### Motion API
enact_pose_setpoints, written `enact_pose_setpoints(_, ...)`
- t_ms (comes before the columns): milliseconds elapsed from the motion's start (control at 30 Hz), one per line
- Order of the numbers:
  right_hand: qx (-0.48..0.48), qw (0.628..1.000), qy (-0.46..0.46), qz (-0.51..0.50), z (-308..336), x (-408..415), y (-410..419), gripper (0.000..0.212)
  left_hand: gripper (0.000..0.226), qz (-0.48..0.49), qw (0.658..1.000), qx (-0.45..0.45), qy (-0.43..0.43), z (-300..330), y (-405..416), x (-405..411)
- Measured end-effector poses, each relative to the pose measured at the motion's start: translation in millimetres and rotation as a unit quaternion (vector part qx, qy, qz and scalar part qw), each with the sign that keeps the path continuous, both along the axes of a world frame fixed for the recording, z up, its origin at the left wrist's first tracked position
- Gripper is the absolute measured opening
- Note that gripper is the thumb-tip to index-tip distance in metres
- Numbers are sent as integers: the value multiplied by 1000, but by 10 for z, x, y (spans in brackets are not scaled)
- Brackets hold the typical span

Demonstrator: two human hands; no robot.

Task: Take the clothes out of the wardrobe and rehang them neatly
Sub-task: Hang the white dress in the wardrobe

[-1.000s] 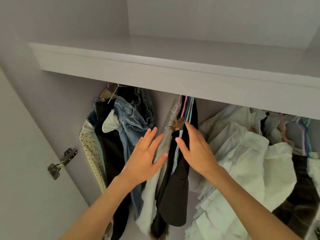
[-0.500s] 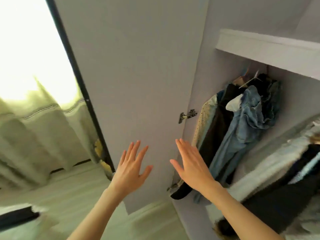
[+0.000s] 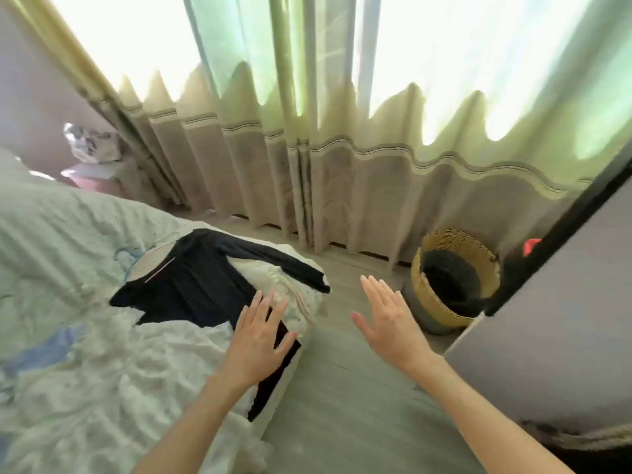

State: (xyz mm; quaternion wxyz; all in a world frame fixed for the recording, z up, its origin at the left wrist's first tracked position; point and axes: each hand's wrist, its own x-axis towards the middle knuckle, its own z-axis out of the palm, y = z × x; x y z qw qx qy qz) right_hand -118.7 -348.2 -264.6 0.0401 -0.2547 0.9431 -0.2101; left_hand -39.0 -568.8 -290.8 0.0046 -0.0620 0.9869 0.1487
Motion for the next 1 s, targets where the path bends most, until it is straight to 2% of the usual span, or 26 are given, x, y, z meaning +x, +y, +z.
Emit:
enact_pose_setpoints(133, 3, 992, -5, 123, -129, 166, -1019, 63, 92, 114, 993, 6, -27, -134, -793, 599)
enact_pose_setpoints(300, 24, 972, -21, 235, -247, 313, -1978, 64, 112, 258, 964, 19, -54, -246, -1396, 1379)
enact_pose_setpoints(567, 59, 918, -60, 387, -531, 558, -3134, 64, 83, 443, 890, 54, -92, -490, -1877, 2117)
enact_pose_setpoints(767, 82, 889, -53, 447, -665, 228, -3894, 64, 95, 494, 858, 60, -126, -651, -2243, 1993)
enact_pose_setpoints(900, 99, 879, -53, 463, -745, -52, -4387, 64, 61, 511, 844, 71, -148, -714, -2581, 1889)
enact_pose_setpoints(1000, 133, 861, -44, 490, -855, -163, -4723, 63, 67, 521, 837, 81, -147, -803, -2751, 1876)
